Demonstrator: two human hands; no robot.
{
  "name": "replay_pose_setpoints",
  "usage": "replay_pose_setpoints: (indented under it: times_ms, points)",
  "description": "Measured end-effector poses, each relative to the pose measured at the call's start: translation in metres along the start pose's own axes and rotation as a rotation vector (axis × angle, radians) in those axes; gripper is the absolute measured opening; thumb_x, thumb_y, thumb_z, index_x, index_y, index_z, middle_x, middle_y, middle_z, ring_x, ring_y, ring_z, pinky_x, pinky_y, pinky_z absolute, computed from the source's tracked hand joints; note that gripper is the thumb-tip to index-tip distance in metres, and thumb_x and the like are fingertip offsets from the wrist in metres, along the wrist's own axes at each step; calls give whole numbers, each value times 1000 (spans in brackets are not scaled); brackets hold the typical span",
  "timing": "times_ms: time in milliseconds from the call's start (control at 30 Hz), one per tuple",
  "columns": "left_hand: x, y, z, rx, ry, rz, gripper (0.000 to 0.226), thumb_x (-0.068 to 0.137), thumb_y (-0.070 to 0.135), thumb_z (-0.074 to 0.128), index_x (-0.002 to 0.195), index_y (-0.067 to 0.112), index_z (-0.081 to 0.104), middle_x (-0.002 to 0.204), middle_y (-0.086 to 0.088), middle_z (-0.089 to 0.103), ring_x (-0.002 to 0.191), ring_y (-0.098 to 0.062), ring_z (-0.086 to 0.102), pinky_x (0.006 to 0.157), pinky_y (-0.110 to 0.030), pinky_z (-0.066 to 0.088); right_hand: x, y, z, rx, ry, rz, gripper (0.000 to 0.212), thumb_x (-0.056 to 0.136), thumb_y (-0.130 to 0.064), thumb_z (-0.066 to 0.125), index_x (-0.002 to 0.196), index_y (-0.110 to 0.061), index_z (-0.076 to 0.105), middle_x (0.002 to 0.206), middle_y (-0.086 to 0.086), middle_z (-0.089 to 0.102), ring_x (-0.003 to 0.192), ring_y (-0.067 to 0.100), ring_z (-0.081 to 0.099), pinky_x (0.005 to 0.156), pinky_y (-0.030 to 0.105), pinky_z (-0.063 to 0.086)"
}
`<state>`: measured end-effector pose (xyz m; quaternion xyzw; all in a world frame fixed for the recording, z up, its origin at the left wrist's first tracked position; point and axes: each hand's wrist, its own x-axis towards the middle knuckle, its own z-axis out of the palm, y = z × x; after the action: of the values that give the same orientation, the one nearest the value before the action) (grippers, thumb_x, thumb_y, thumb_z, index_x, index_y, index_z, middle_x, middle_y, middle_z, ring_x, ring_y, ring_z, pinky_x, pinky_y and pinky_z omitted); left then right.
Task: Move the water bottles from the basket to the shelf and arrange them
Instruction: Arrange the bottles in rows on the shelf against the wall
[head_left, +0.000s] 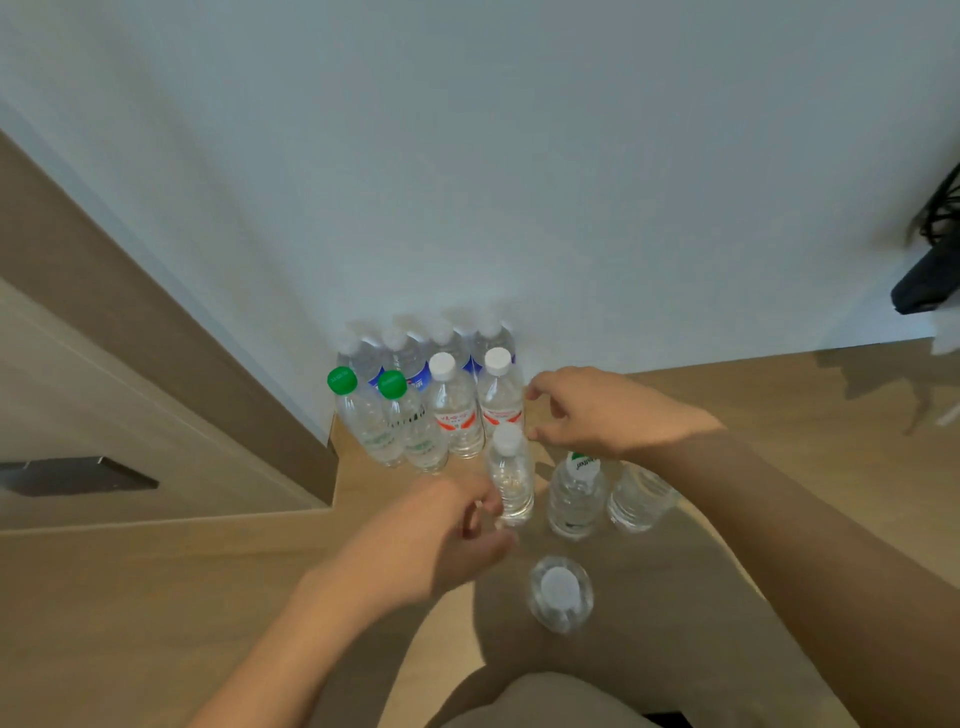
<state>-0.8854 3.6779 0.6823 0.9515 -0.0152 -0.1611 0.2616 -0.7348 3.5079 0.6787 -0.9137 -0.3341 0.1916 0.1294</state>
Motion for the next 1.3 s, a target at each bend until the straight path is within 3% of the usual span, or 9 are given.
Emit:
replay_pose_setpoints:
  times_ms: [233, 333, 400, 567, 667, 767, 1000, 1133, 1300]
  points:
    - [-12, 20, 62, 41, -34, 42, 46, 71, 61, 60, 110, 37, 52, 77, 16, 55, 75, -3, 49, 76, -29, 46, 20, -16, 38, -79, -67, -74, 48, 88, -44, 61, 130, -25, 50, 117, 5, 60, 108, 27, 57, 83, 37, 47]
    - [-9, 30, 68, 114, 27, 37, 48, 85, 50, 65, 126, 29, 49, 96, 12, 51, 98, -10, 49, 69, -23, 24, 26, -15, 48, -99, -65, -62, 41, 90, -42, 58, 125, -22, 50, 117, 8, 59, 103, 28, 55, 75, 34, 41]
    - [-4, 33, 71, 149, 24, 17, 48, 89, 47, 63, 128, 23, 50, 113, 0, 58, 110, -19, 51, 71, -26, 24, 27, -17, 53, -86, -57, -53, 40, 92, -42, 57, 124, -20, 47, 115, 8, 58, 93, 25, 52, 73, 34, 40]
    - [-6, 24, 78, 184, 30, 95, 42, 88, 43, 59, 121, 17, 52, 105, -9, 64, 95, -31, 60, 75, -37, 42, 28, -24, 56, -144, 40, -107, 39, 92, -45, 58, 117, -16, 50, 112, 8, 63, 98, 30, 60, 68, 32, 36]
    - [-16, -1, 73, 38, 65, -27, 30, 79, 44, 62, 99, 25, 52, 95, -7, 64, 89, -28, 60, 70, -33, 45, 28, -30, 54, -168, 66, -149, 32, 93, -44, 57, 108, -18, 48, 110, 6, 65, 99, 31, 61, 67, 32, 34]
    - [-22, -36, 62, -56, 106, -169, 40, 64, 56, 59, 83, 23, 46, 80, 0, 63, 76, -23, 61, 64, -36, 52, 31, -41, 50, -143, 97, -172, 34, 94, -45, 55, 109, -16, 47, 107, 5, 64, 95, 29, 61, 66, 33, 35]
    - [-29, -101, 16, -30, 302, -276, 32, 69, 47, 65, 72, 20, 47, 67, 4, 57, 65, -16, 56, 51, -32, 38, 52, -73, 53, -113, 111, -255, 31, 94, -40, 57, 112, -16, 50, 110, 5, 62, 98, 26, 59, 68, 33, 37]
    - [-23, -130, -14, -30, 389, -338, 31, 67, 47, 64, 68, 20, 47, 65, 2, 57, 61, -15, 55, 51, -33, 40, 66, -89, 65, -82, 87, -272, 26, 94, -37, 55, 109, -16, 49, 109, 5, 62, 97, 27, 59, 69, 34, 39]
    - [-2, -148, -33, -23, 404, -363, 30, 71, 43, 65, 69, 23, 43, 66, 2, 55, 63, -19, 55, 47, -32, 34, 83, -97, 77, -56, 62, -255, 28, 96, -39, 52, 113, -16, 48, 111, 6, 61, 97, 29, 59, 69, 35, 39]
